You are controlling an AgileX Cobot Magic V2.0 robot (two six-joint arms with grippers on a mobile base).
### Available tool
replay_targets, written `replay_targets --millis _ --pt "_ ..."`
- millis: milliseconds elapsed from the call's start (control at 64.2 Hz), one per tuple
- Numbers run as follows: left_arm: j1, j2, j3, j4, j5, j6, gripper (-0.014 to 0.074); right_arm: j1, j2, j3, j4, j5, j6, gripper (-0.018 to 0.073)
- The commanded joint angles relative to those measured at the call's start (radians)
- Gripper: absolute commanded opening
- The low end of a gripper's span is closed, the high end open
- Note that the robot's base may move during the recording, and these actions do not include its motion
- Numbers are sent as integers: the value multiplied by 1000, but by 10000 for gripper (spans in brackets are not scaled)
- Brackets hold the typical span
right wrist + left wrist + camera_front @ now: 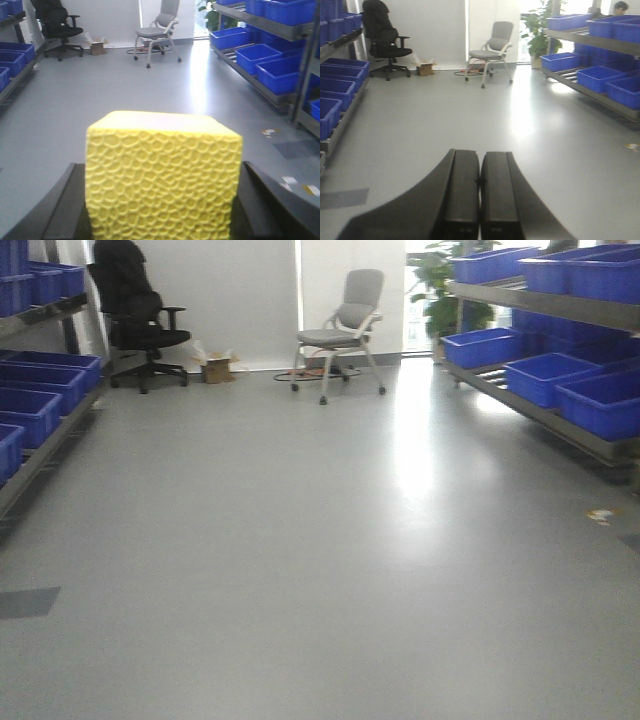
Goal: Place yellow foam block on left shelf second layer
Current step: 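Drive the base away from the table holding the cube in the right gripper, then approach the shelf rack and bring the cube over a blue bin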
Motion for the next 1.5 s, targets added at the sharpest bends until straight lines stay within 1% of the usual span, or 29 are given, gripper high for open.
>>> replay_targets --millis 0,1480 --pt "-2 7 26 -7 -88 -4 136 -7 24 -26 -19 -87 -8 316" --pt "-2 7 26 -7 -88 -4 136 -7 24 -26 -19 -87 -8 316"
